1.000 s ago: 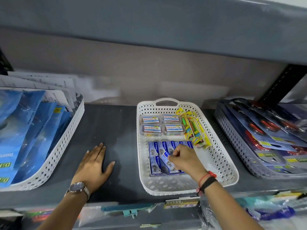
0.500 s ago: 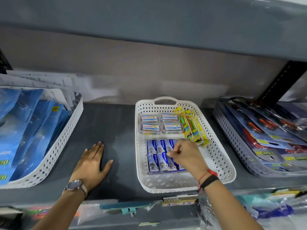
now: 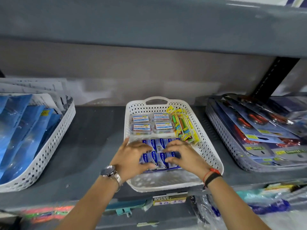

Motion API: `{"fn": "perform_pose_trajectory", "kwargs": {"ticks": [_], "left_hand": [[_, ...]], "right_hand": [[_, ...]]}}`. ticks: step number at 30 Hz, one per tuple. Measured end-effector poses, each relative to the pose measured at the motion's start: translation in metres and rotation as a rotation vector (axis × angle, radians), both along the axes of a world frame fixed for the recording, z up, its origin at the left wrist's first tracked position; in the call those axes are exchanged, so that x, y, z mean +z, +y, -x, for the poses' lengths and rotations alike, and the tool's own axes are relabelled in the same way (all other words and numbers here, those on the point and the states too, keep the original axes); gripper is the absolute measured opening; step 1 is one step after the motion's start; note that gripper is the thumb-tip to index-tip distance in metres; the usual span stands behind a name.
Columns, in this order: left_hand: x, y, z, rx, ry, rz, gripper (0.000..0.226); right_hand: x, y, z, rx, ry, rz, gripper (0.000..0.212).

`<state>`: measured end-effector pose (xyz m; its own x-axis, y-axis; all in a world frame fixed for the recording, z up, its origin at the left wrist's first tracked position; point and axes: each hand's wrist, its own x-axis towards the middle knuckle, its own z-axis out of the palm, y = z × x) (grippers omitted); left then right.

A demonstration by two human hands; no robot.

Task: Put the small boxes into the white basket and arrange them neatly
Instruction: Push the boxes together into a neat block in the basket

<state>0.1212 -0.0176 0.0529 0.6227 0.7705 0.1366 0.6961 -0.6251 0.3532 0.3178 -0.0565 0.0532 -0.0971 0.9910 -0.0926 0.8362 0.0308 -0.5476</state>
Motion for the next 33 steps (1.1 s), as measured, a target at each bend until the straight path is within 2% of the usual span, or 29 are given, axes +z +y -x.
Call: {"fn": "perform_pose_trajectory", "kwargs": {"ticks": [2, 5, 20, 29, 31, 33], "left_hand": [[-0.006, 0.000, -0.007, -0.009, 0.123, 0.026, 0.061], [-0.013, 0.000, -0.013, 0.024, 0.207, 0.025, 0.062], [-0.015, 0.002, -0.010, 0.037, 0.219, -0.014, 0.053], [-0.015, 0.002, -0.010, 0.011, 0.271, -0.035, 0.047], [-0.012, 0.004, -0.010, 0.012, 0.246, 0.006, 0.058], [-0.005, 0.011, -0.011, 0.006, 0.234, 0.051, 0.078]], "right_hand": [[-0.004, 0.000, 0.000, -0.011, 0.025, -0.024, 0.036], [-0.012, 0.001, -0.001, 0.012, 0.041, -0.009, 0.042], [-0.017, 0.004, -0.003, 0.010, -0.154, -0.040, 0.044], [-0.010, 0.004, -0.006, 0.040, -0.183, 0.009, 0.045], [-0.005, 0.009, -0.013, 0.053, -0.122, 0.023, 0.055], [0.001, 0.018, -0.019, 0.127, -0.120, 0.086, 0.080]]}}
